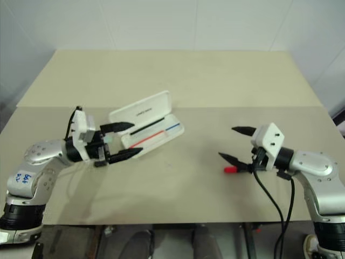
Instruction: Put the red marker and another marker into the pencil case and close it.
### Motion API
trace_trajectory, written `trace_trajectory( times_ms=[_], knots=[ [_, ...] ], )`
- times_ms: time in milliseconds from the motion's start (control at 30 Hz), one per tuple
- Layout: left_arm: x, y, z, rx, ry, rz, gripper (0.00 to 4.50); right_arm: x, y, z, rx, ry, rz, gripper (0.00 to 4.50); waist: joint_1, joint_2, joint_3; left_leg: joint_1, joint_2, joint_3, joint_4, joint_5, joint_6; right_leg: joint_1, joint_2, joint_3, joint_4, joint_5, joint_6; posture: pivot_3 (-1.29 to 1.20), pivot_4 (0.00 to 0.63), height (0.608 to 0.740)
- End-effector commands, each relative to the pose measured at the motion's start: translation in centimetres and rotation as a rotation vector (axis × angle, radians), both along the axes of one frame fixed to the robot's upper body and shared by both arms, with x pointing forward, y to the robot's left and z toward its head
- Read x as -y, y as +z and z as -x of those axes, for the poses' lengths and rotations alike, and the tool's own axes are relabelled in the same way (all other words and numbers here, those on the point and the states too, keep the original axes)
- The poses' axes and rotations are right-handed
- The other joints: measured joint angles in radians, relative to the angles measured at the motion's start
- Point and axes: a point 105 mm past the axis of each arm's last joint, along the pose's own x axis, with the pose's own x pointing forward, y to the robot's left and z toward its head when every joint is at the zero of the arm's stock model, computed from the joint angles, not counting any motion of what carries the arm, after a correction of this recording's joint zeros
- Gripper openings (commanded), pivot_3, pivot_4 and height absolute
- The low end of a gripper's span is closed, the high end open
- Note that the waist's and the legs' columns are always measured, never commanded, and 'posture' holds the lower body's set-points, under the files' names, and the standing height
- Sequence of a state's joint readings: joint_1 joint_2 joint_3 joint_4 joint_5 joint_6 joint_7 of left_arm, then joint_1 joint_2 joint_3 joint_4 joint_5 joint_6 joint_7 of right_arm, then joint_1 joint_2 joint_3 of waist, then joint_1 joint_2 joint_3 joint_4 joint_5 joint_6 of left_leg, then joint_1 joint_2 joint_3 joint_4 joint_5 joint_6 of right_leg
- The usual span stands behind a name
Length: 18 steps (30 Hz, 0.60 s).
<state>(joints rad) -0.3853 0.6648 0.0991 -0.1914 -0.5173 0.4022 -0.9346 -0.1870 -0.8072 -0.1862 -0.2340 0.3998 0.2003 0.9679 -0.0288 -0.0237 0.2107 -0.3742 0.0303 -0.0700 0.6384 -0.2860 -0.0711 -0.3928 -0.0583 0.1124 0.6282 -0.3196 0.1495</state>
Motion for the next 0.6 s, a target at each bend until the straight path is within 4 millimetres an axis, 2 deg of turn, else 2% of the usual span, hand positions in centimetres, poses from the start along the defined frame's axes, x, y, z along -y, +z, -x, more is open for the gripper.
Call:
trace_trajectory(
  times_ms=[33,233,433,600],
  knots=[
    [0.0,0.4,-1.0,0.044,0.012,-0.045,4.46,-0.7,1.5,0.1,0.048,0.045,-0.012,4.5,-0.002,0.0,0.0,0.0,0.0,0.0,0.0,0.0,0.0,0.0,0.0,0.0,0.0,0.0,0.0,0.0,0.15,0.74],
    [0.2,0.0,-2.7,0.052,0.049,-0.061,4.46,-1.5,1.9,0.1,0.032,0.108,-0.02,4.5,0.001,0.0,0.0,-0.001,0.0,0.0,0.001,0.0,0.0,0.0,0.0,0.0,-0.001,0.0,0.0,0.0,0.15,0.74],
    [-0.3,-0.4,-2.2,0.025,0.074,-0.089,4.46,-3.0,3.3,1.0,0.041,0.224,-0.055,4.5,-0.001,0.0,0.0,-0.001,0.0,0.0,0.001,0.0,0.0,0.0,0.0,0.0,0.0,0.0,0.0,0.0,0.15,0.74],
    [-1.3,-0.7,-0.9,0.009,0.065,-0.113,4.46,-5.8,5.9,2.3,0.062,0.345,-0.203,4.5,-0.003,0.0,0.0,0.0,0.0,0.0,0.001,0.0,0.0,0.0,0.0,0.0,0.0,0.0,0.0,0.0,0.15,0.74]
  ],
)
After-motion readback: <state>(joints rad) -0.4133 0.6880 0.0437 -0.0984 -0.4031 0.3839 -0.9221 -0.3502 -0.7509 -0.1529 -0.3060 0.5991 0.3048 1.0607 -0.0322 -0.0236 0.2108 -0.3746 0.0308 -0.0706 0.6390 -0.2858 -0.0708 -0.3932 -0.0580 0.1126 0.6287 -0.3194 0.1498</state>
